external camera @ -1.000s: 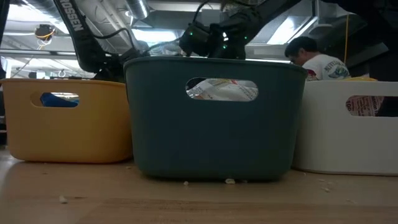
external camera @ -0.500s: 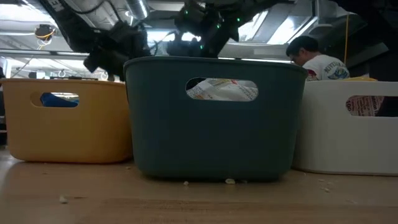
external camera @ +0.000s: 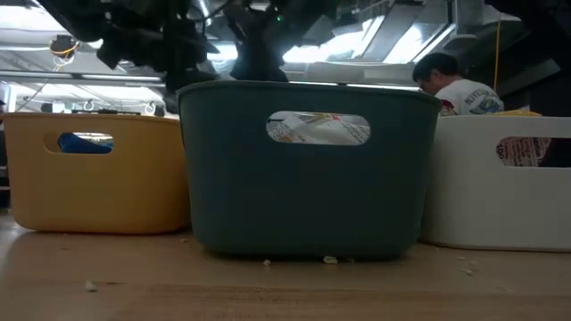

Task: Sort Maruchan noodles
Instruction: Put the blue noodle pack into the yellow bin

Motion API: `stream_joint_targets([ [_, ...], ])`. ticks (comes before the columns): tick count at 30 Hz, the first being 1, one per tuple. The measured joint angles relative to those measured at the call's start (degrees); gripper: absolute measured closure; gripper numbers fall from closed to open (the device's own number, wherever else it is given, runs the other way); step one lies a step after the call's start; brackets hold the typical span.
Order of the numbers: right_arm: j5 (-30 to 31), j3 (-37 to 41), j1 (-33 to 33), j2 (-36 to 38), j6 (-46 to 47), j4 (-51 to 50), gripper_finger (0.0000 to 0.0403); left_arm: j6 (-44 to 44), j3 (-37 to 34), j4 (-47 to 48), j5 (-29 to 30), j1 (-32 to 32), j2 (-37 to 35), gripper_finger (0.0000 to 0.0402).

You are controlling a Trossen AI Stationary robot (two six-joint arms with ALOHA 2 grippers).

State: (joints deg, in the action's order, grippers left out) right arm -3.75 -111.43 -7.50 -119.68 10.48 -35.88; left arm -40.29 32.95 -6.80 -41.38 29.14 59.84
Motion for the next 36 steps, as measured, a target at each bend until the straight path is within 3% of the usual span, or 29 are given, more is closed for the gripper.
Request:
stream_joint_targets([
  [7, 0.5, -0.4, 4.9, 0.0, 6.0, 0.1, 0.0403, -3.1, 0.0, 5.3, 6.5, -8.8, -4.7, 0.0246],
  [23, 12.3, -0.4, 17.3, -3.3, 16.2, 3.5, 0.0403, -7.4, -0.2, 8.6, 21.6, -28.2, -6.0, 0.0246],
  [31, 10.5, -0.6, 17.9, -6.5, 19.1, 5.5, 0.0403, -7.1, 0.0, 13.1, 31.0, -30.9, -6.1, 0.0246],
  [36, 9.1, -0.6, 18.2, -6.4, 17.7, 4.7, 0.0391, -5.8, 0.0, 13.2, 32.2, -31.0, -6.1, 0.0246],
])
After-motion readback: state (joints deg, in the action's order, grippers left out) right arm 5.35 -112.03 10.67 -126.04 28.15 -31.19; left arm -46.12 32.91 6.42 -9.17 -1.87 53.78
